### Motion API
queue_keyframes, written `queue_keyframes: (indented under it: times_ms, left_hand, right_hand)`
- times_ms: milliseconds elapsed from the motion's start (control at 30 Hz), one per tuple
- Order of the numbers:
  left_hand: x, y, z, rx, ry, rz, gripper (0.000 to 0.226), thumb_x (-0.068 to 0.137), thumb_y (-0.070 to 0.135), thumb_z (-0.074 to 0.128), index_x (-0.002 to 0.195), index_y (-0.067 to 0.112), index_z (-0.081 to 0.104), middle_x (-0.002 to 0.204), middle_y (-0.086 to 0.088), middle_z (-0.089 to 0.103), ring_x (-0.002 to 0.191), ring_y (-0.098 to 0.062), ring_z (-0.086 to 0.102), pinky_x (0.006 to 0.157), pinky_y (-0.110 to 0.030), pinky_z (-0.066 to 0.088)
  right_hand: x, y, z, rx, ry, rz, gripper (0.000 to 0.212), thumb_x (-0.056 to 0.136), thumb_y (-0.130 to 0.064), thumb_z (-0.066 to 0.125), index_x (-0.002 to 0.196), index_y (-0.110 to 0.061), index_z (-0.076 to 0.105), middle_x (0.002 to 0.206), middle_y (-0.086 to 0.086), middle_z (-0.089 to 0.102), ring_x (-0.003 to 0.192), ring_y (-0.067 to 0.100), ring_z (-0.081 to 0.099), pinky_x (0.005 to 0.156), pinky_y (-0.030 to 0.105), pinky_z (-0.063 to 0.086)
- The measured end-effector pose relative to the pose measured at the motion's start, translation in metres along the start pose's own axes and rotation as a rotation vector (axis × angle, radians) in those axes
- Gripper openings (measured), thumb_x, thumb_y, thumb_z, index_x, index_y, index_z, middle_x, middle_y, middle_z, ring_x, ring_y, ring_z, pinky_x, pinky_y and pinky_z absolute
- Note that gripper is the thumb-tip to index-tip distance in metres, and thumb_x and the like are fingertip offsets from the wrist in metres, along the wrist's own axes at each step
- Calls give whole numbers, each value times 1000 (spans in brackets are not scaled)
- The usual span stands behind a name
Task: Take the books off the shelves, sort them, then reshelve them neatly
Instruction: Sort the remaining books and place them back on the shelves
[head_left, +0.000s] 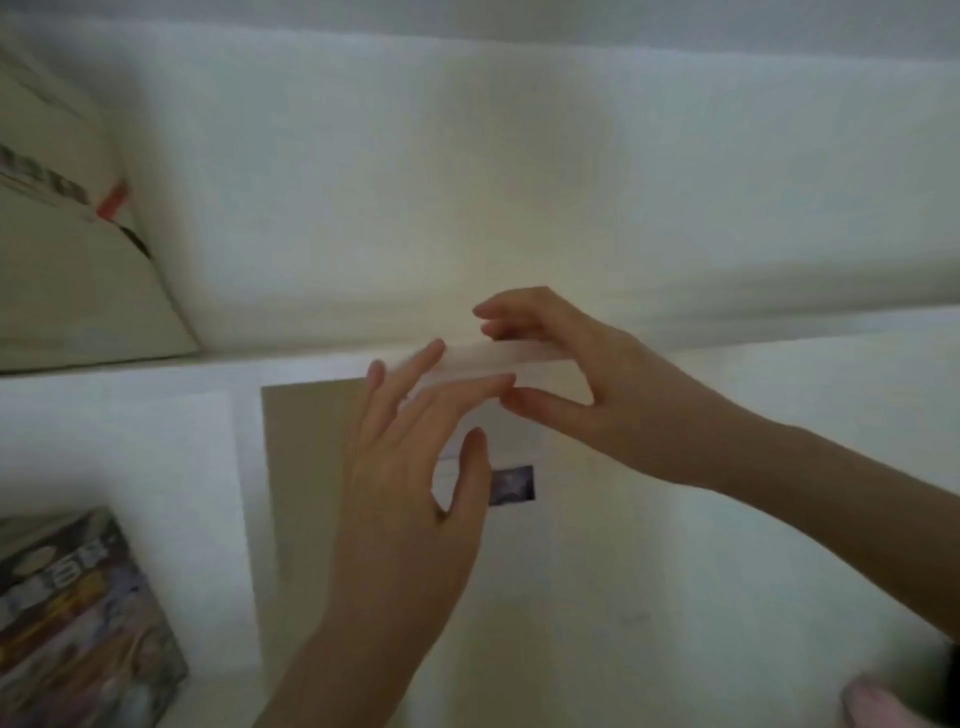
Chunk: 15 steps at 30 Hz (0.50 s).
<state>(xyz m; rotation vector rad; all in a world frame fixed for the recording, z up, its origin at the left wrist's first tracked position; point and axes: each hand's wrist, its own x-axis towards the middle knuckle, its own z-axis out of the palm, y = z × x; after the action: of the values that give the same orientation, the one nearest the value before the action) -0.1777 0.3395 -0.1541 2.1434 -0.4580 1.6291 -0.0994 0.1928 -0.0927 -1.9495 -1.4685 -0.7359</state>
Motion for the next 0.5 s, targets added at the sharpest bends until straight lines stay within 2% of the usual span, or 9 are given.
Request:
queue_keyframes:
  times_ms: [67,100,167,233,333,400,467,500]
  left_hand:
    - [-32,3,42,-114,-65,-54,33,91,16,46,117,32,58,122,34,49,126,6,41,108,-34,33]
    - [-50,6,64,-198,-147,-151,34,92,17,46,119,35,56,122,29,53,123,3,45,105,-36,38]
    - [-93,8,108,-321,-354,-328,36,94,17,47,125,34,53,123,20,57,118,0,51,102,-35,42]
    - [-144,10,150,-338,-587,-414,44,93,11,52,129,36,48,122,17,58,115,-2,52,101,-30,42]
    - [-224,22,200,-354,-1040,-539,49,93,14,56,133,37,40,133,8,52,120,-6,49,102,-19,35]
    - [-272,35,224,-380,-1309,-726,46,95,20,53,139,26,40,143,0,45,125,-12,47,105,-22,34]
    - [-305,49,240,-381,-1450,-911,52,97,24,50,145,16,31,149,-4,37,132,-17,41,104,-22,32]
    - [-317,54,246,-387,-1482,-1003,55,98,27,50,146,14,27,150,-4,35,134,-18,39,102,-21,32]
  right_hand:
    - [-48,17,2,-334,1,-79,39,97,-32,52,134,-21,48,149,-2,41,140,12,33,117,28,25]
    - [-75,30,6,-404,-32,-57,41,97,-32,51,136,-19,48,149,-1,41,141,14,31,116,27,25]
    - [-132,55,14,-319,-125,212,47,97,-31,53,142,-24,41,147,-7,42,134,9,37,111,21,27]
    - [-204,85,29,-159,-195,588,50,96,-34,55,143,-32,35,145,-13,41,127,5,41,105,18,30]
    - [-325,118,65,76,-241,1097,49,94,-41,57,139,-34,39,141,-10,44,130,9,42,106,31,38]
    - [-395,123,92,134,-292,1335,63,87,-56,54,141,-28,38,147,-2,40,136,16,37,109,31,34]
    - [-450,124,117,183,-324,1510,87,77,-71,52,146,-23,31,152,5,32,140,21,30,112,32,27]
    - [-472,125,128,208,-331,1590,92,76,-71,55,149,-24,26,155,7,26,143,23,25,114,36,24]
